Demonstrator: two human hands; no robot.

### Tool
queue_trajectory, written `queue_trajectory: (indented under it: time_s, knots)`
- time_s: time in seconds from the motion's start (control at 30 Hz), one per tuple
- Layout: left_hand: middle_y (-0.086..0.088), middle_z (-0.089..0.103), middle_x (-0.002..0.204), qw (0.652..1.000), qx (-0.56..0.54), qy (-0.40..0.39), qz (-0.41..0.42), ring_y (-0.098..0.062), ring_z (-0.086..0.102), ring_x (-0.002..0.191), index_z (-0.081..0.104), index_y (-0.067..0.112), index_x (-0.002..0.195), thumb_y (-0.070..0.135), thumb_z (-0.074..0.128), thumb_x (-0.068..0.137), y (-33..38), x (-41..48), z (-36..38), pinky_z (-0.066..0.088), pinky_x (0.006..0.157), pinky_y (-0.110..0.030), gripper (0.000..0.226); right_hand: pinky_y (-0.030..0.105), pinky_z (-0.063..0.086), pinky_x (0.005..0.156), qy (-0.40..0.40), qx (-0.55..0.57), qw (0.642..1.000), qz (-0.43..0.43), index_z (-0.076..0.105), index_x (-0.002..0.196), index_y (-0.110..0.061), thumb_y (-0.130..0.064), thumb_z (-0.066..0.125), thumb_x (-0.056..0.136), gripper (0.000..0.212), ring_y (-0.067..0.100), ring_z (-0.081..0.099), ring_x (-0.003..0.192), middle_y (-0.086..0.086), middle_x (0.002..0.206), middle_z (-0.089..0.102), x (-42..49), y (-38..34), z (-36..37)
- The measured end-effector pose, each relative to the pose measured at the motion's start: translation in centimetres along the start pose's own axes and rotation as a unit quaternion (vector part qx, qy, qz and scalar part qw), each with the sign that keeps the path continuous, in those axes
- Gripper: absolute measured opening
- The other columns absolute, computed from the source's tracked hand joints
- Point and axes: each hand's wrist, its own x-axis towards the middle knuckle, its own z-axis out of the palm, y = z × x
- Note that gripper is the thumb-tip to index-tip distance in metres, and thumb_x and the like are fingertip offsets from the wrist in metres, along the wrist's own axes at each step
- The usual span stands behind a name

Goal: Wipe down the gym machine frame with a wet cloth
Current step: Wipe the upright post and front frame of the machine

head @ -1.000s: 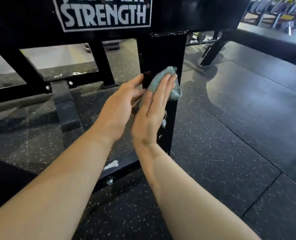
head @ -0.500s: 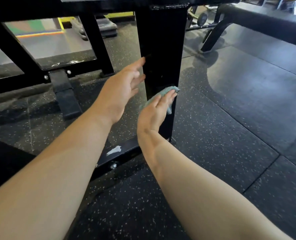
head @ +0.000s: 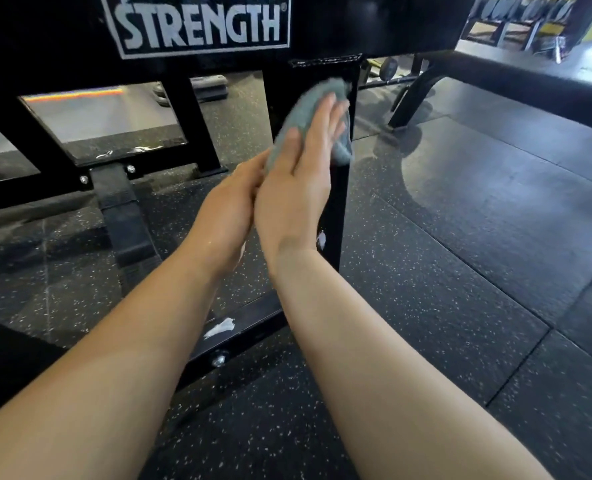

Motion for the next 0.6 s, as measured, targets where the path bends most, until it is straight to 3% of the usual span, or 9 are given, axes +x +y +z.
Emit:
queue_trajectory:
  time_s: [0.1, 0.2, 0.27, 0.4, 0.5, 0.6]
  knots:
    - [0.012, 0.067, 0.117, 1.000, 0.004, -0.006, 0.005, -0.006, 0.061, 0.109, 0.064, 0.029, 0.118, 0.022, 0.036, 0.098, 0.1, 0.1, -0.2, 0.044, 0.095, -0.029, 0.034, 0.035, 0.004, 0.121, -0.004, -0.082, 0.992, -0.098, 0.013, 0.150, -0.014, -0.015, 0.034, 0.103, 0.052, 0.006, -0.006, 0.143, -0.012, 0.152, -0.001, -0.4, 2.7, -0.6]
    - [0.020, 0.050, 0.137, 0.996, 0.081, -0.046, 0.000, -0.005, 0.053, 0.121, 0.047, 0.035, 0.135, 0.021, 0.026, 0.100, 0.0, -0.2, -0.9, 0.040, 0.105, -0.037, 0.043, 0.045, 0.001, 0.120, 0.044, -0.112, 0.992, 0.025, 0.008, 0.150, -0.020, -0.018, 0.028, 0.104, 0.051, 0.004, -0.009, 0.142, -0.014, 0.152, -0.006, -1.6, 6.2, -2.0]
    - [0.020, 0.043, 0.142, 0.992, 0.113, -0.051, -0.003, -0.004, 0.048, 0.126, 0.043, 0.038, 0.137, 0.025, 0.029, 0.096, 0.3, -0.4, -0.8, 0.039, 0.105, -0.035, 0.045, 0.042, -0.002, 0.119, 0.053, -0.086, 0.992, 0.075, 0.007, 0.151, -0.019, -0.017, 0.027, 0.104, 0.051, 0.006, -0.010, 0.143, -0.009, 0.156, -0.005, -1.2, 4.9, -1.8]
    - [0.014, 0.060, 0.126, 0.998, 0.069, -0.004, -0.006, -0.004, 0.057, 0.114, 0.057, 0.037, 0.124, 0.024, 0.039, 0.099, 1.2, -0.7, 0.5, 0.045, 0.097, -0.030, 0.034, 0.028, -0.003, 0.120, 0.026, -0.062, 0.997, -0.046, 0.011, 0.151, -0.020, -0.017, 0.031, 0.103, 0.052, 0.003, -0.010, 0.143, -0.005, 0.160, -0.002, 2.1, 0.0, -0.5]
    - [0.014, 0.065, 0.117, 0.998, 0.052, 0.025, 0.005, -0.002, 0.059, 0.110, 0.063, 0.038, 0.112, 0.019, 0.037, 0.099, 1.6, -0.8, 1.2, 0.046, 0.093, -0.028, 0.034, 0.032, 0.001, 0.121, 0.041, -0.092, 0.987, -0.122, 0.012, 0.151, -0.016, -0.020, 0.030, 0.102, 0.052, 0.006, -0.006, 0.144, -0.001, 0.160, 0.002, 2.8, -0.1, -0.2]
    - [0.017, 0.058, 0.127, 0.996, 0.075, 0.038, 0.009, -0.002, 0.053, 0.118, 0.059, 0.039, 0.120, 0.016, 0.034, 0.099, 2.2, -0.6, 0.8, 0.042, 0.104, -0.034, 0.040, 0.028, 0.002, 0.120, 0.063, -0.065, 0.993, -0.075, 0.011, 0.151, -0.017, -0.021, 0.029, 0.103, 0.051, 0.006, -0.003, 0.145, -0.005, 0.159, 0.004, 3.2, 0.8, -0.9]
